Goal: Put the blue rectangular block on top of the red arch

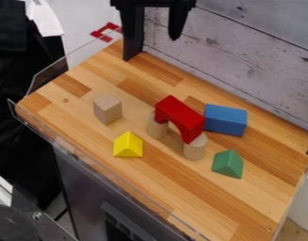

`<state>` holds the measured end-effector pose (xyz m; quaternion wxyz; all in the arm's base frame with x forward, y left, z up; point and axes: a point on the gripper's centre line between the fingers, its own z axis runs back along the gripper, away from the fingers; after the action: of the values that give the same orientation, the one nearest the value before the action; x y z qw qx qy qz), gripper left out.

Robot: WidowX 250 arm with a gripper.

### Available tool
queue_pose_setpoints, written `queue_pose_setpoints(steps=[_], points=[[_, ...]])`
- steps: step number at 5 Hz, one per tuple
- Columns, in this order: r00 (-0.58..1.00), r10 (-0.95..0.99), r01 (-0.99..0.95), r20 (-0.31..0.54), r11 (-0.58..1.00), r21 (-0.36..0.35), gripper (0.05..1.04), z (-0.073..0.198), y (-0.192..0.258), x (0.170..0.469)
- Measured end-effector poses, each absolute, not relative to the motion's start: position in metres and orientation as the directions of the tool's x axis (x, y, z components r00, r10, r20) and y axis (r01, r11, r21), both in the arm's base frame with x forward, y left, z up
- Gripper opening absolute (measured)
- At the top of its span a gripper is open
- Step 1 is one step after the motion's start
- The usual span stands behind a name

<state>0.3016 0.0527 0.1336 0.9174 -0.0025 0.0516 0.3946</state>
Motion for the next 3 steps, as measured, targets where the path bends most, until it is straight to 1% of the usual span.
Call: queue_pose_setpoints(steps=[1, 2, 3], points=[[0.680, 0.723, -0.723, -0.124, 0.689, 0.056, 0.999, 0.124, 0.052, 0.300], [0.672, 0.730, -0.729, -0.121, 0.682, 0.065, 0.999, 0.122, 0.030, 0.303], [0.668, 0.735, -0.733, -0.119, 0.677, 0.069, 0.999, 0.124, -0.003, 0.306]])
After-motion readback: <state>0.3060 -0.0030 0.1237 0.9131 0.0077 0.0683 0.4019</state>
